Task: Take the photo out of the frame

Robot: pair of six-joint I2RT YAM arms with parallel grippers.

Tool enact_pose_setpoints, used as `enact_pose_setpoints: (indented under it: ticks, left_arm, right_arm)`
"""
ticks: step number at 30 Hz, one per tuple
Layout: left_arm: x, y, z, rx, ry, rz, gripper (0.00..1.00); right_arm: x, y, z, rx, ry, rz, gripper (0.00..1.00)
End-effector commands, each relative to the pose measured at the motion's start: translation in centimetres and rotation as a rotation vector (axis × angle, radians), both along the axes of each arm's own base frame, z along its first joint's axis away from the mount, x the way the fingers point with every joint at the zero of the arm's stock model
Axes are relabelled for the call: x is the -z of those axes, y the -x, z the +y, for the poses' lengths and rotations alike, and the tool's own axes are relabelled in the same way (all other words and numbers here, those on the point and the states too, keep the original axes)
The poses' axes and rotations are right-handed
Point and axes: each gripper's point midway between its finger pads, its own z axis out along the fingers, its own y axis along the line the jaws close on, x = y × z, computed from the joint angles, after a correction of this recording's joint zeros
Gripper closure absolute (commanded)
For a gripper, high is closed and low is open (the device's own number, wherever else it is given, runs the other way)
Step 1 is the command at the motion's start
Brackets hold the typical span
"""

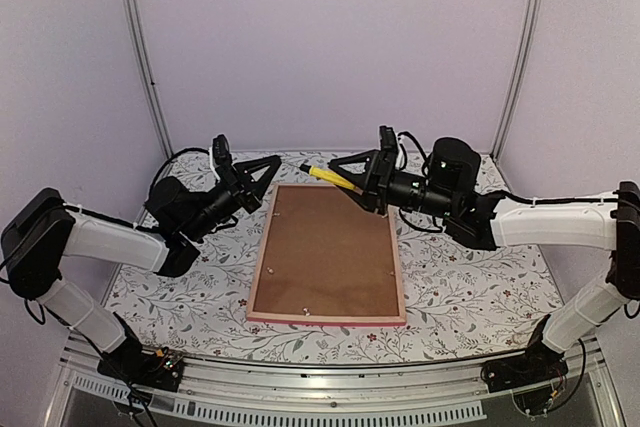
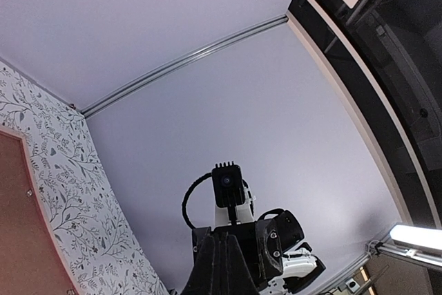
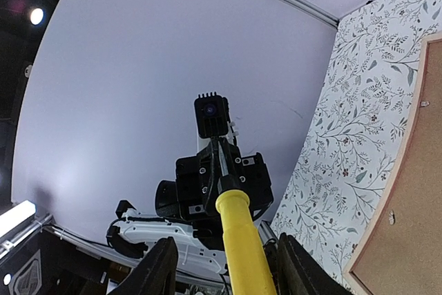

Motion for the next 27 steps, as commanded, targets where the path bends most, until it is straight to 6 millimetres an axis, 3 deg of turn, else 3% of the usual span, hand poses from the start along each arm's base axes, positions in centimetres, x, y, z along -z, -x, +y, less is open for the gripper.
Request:
enact_pose_setpoints:
  ticks: [1, 16, 24, 25, 27]
  left_arm:
    - [-0.3, 0.4, -0.1, -0.016, -0.01, -0.02, 1.0]
    - [0.3, 0.7, 0.2, -0.025, -0.018, -0.025, 1.0]
    - [1.0, 0.9, 0.1, -0.01, -0.033, -0.011, 1.0]
    - [1.1, 0.9, 0.1, -0.01, -0.039, -0.009, 0.96]
    - [1.4, 0.9, 0.1, -0.016, -0.066, -0.007, 0.78]
  right_arm:
    - [-1.2, -0.1, 0.8, -0.007, -0.032, -0.016, 0.49]
    - [0.1, -0.1, 1.1, -0.002, -0.013, 0.009, 0.64]
    - [0.5, -0.3, 1.2, 0.006, 0.007, 0.008, 0.93]
    - [0.6, -0.3, 1.2, 0.008, 0.012, 0.008, 0.97]
    - [1.0, -0.5, 1.1, 0.015, 0.034, 0.013, 1.0]
